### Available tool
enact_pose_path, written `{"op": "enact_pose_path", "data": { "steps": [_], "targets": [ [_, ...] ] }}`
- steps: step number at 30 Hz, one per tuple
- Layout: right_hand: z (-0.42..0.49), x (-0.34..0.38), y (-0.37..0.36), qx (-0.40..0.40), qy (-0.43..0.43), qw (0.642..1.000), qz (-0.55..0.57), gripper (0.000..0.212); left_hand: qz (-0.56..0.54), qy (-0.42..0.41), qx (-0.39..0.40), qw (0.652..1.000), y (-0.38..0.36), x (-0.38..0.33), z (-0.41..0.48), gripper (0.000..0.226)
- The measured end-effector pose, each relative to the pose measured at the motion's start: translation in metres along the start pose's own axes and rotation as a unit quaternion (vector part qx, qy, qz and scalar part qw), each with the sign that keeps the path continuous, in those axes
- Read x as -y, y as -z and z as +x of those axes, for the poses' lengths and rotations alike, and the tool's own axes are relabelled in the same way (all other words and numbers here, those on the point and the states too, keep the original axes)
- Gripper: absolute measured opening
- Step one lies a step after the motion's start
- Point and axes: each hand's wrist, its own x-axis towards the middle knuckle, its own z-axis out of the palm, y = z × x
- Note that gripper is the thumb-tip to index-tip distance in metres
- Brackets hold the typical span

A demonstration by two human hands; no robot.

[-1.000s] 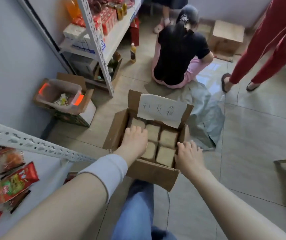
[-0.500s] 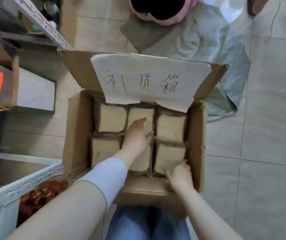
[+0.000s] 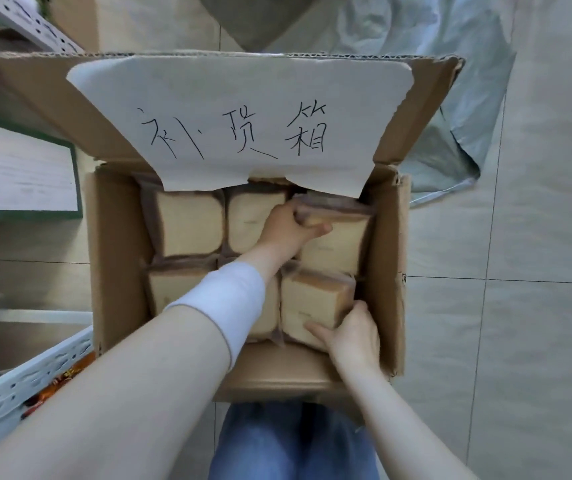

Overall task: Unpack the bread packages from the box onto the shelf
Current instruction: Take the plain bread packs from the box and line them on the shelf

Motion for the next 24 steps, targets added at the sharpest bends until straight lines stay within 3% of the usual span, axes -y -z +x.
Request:
{"op": "enact_pose_path", "data": {
  "steps": [3,7,13,18,24],
  "targets": [
    [-0.009,-0.008,0.006,0.016,0.049,0.998,-0.029,0.06,-0.016,-0.047,0.03,0.998,0.006,0.003,-0.02,0.038],
    [-0.032,-0.022,0.02,-0.008,0.093,0.995,0.027,0.03,0.001,-0.076,0.039,0.996,0.01,0.009,-0.06,0.038],
    [-0.084,-0.044,0.052,-0.004,0.17,0.977,0.13,0.028,-0.168,-0.108,-0.134,0.971,0.04,-0.026,-0.142,0.032],
    [-0.147,-0.056,0.079,0.059,0.248,0.945,0.202,0.023,-0.261,-0.143,-0.282,0.912,0.093,-0.036,-0.251,0.024],
    [-0.296,-0.033,0.096,0.14,0.352,0.908,0.18,0.032,-0.322,-0.188,-0.412,0.831,0.179,-0.026,-0.461,0.029]
  ]
}}
